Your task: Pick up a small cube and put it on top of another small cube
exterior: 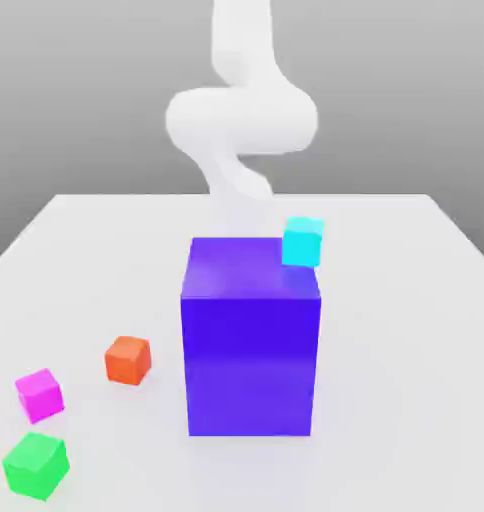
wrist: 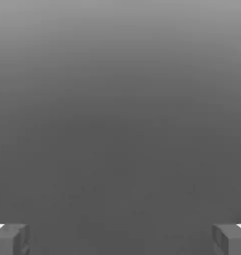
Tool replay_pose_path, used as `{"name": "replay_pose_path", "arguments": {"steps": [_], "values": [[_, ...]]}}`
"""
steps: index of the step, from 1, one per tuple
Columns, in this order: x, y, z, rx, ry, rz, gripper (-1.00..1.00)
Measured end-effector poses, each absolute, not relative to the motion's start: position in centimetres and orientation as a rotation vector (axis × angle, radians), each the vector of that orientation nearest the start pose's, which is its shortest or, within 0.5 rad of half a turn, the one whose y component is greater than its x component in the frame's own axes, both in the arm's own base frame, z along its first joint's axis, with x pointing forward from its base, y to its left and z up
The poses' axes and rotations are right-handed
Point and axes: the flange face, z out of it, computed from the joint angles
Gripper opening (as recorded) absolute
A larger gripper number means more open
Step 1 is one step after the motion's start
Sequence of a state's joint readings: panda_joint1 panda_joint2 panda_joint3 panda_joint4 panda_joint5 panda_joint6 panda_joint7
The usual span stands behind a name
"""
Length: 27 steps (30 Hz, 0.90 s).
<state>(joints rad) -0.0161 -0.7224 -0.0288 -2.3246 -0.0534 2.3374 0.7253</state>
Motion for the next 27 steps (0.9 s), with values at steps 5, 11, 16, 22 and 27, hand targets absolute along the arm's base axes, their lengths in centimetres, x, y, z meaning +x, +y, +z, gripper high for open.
{"name": "replay_pose_path", "arguments": {"steps": [5, 11, 16, 22, 27], "values": [[42.1, -7.5, 59.4, -2.800, 0.923, -0.915, 0.00], [44.1, -14.5, 49.2, -3.030, 0.782, -0.712, 0.00], [43.2, -20.1, 40.4, -3.154, 0.628, -0.495, 0.00], [39.2, -25.9, 30.0, -3.201, 0.432, -0.231, 0.00], [34.5, -28.4, 22.0, -3.165, 0.240, -0.051, 0.00]]}}
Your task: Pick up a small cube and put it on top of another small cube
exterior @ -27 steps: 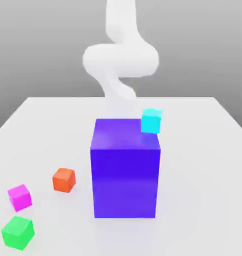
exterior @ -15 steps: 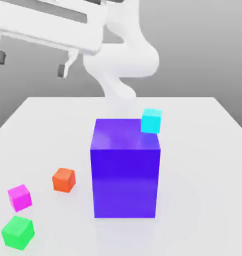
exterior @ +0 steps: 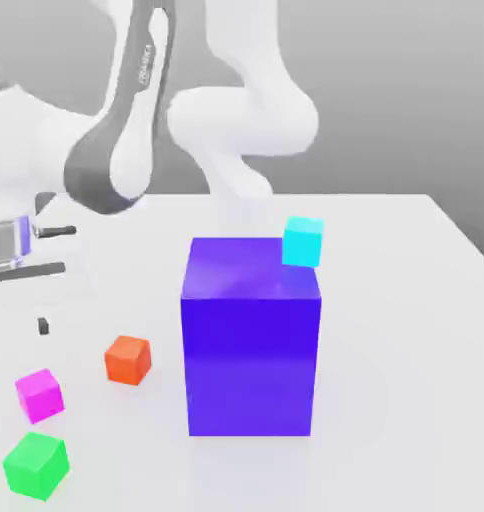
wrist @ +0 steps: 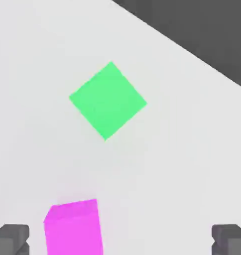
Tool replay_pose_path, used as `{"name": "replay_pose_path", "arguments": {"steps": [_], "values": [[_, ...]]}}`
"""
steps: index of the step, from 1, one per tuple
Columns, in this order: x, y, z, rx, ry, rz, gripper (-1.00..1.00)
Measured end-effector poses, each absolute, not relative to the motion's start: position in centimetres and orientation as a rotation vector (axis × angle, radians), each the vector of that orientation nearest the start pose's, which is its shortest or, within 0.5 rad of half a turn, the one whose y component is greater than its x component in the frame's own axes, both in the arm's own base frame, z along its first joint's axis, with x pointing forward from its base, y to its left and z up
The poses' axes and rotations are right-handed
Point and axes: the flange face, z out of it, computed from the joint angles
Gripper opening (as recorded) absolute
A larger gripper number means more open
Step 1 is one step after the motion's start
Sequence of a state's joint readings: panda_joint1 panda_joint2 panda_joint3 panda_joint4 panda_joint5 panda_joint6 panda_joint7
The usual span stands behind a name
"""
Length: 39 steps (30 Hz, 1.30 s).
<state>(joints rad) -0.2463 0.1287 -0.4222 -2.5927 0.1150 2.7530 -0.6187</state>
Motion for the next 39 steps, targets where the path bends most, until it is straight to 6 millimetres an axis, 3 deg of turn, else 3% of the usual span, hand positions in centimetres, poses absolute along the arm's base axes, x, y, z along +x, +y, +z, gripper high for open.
{"name": "replay_pose_path", "arguments": {"steps": [2, 6, 7, 13, 15, 20, 28, 35, 39], "values": [[33.1, -28.8, 19.2, -3.144, 0.186, -0.013, 0.00], [32.7, -28.9, 14.5, -3.138, 0.169, -0.002, 0.00], [32.7, -28.9, 13.4, -3.138, 0.168, -0.001, -1.00], [32.6, -28.9, 12.8, -3.136, 0.168, 0.002, -1.00], [32.7, -28.9, 13.8, -3.135, 0.168, 0.001, -1.00], [32.8, -28.8, 18.8, -3.136, 0.150, 0.002, -1.00], [38.6, -27.6, 21.5, -3.127, -0.303, 0.011, -1.00], [44.0, -25.2, 24.0, -3.056, -0.727, 0.004, -1.00], [44.8, -24.9, 19.8, -3.042, -0.782, 0.001, -1.00]]}}
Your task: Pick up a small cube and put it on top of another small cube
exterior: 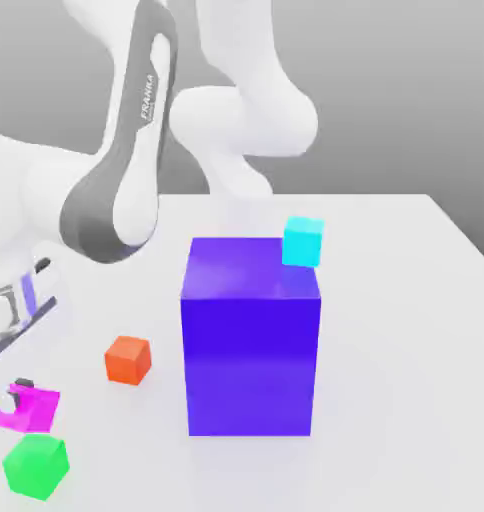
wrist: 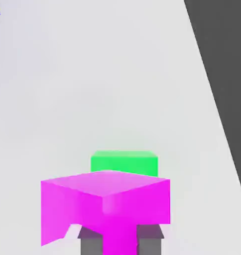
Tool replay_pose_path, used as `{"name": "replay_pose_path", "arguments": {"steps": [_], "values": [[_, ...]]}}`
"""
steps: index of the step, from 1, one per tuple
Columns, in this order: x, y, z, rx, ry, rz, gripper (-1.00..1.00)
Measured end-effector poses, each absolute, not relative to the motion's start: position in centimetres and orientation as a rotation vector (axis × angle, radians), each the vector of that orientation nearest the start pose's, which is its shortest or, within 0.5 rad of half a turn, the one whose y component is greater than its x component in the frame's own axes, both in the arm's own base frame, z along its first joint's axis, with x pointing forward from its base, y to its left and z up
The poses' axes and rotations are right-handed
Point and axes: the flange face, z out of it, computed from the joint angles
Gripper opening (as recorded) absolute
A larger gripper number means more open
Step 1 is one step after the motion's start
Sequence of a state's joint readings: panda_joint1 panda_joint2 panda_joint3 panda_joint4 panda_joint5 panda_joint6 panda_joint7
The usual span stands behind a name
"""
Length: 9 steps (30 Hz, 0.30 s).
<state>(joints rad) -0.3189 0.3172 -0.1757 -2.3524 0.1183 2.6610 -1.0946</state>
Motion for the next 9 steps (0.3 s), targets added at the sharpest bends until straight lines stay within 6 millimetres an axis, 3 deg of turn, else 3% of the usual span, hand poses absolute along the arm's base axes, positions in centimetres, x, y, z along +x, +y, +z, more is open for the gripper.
{"name": "replay_pose_path", "arguments": {"steps": [1, 7, 9], "values": [[44.8, -24.9, 18.6, -3.041, -0.784, 0.001, 1.00], [44.8, -24.9, 18.0, -3.042, -0.784, 0.001, 1.00], [44.9, -24.9, 19.4, -3.042, -0.786, 0.000, 1.00]]}}
